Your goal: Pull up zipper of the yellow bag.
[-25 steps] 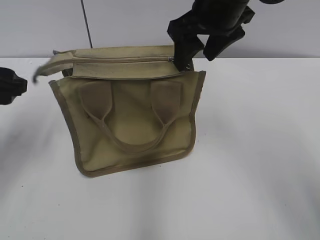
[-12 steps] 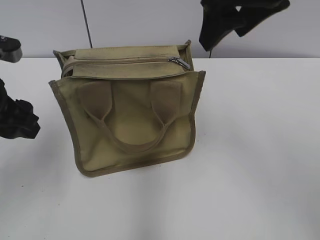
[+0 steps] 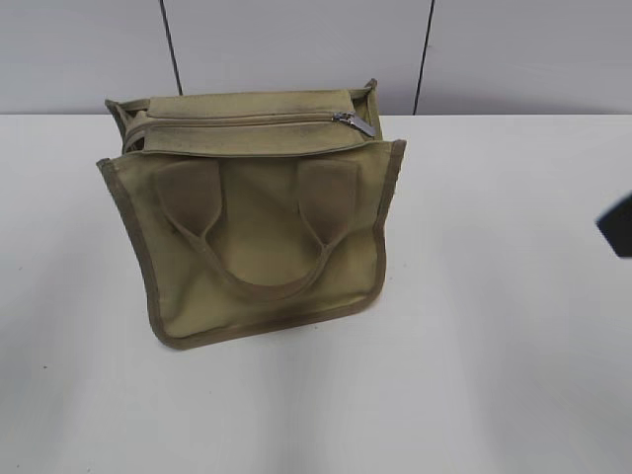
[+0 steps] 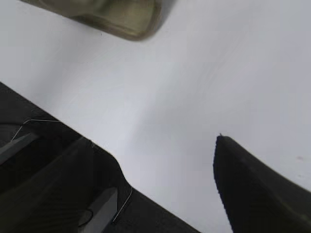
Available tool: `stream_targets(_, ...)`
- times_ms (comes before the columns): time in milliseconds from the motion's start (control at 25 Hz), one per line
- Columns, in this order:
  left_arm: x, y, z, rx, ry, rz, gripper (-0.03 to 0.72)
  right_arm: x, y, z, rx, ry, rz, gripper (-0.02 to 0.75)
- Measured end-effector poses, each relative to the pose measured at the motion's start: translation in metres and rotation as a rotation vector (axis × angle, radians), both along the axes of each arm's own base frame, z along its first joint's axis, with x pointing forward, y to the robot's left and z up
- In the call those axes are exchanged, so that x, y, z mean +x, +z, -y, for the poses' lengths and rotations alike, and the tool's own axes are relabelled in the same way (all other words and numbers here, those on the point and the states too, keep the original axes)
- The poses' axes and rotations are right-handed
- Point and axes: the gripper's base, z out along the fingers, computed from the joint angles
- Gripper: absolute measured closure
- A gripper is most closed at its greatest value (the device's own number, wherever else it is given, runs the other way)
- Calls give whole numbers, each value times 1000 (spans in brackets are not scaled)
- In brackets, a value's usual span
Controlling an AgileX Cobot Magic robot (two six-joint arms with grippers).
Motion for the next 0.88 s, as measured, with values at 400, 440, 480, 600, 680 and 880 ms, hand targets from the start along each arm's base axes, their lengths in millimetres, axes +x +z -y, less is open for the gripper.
stream_targets(400,-105,14,-40,-113,-49,169,101,-117,-34,63,82,-53,83,142)
stream_targets(440,-114,9,-43,-119,-51,174,101,-125,-39,67,91,-53,99,142)
stream_targets(480,-123,1,-47,-127,-53,178,101,-131,-44,71,97,-53,109,142)
stream_targets(600,-145,-15,-55,-157,-58,215,101,-148,-59,80,116,-54,140,142)
stream_targets(680,-157,-25,-59,-179,-63,245,101,-157,-65,85,132,-53,168,142)
stream_targets(880,-167,-38,-64,-206,-81,332,101,-165,-84,89,132,-53,168,142)
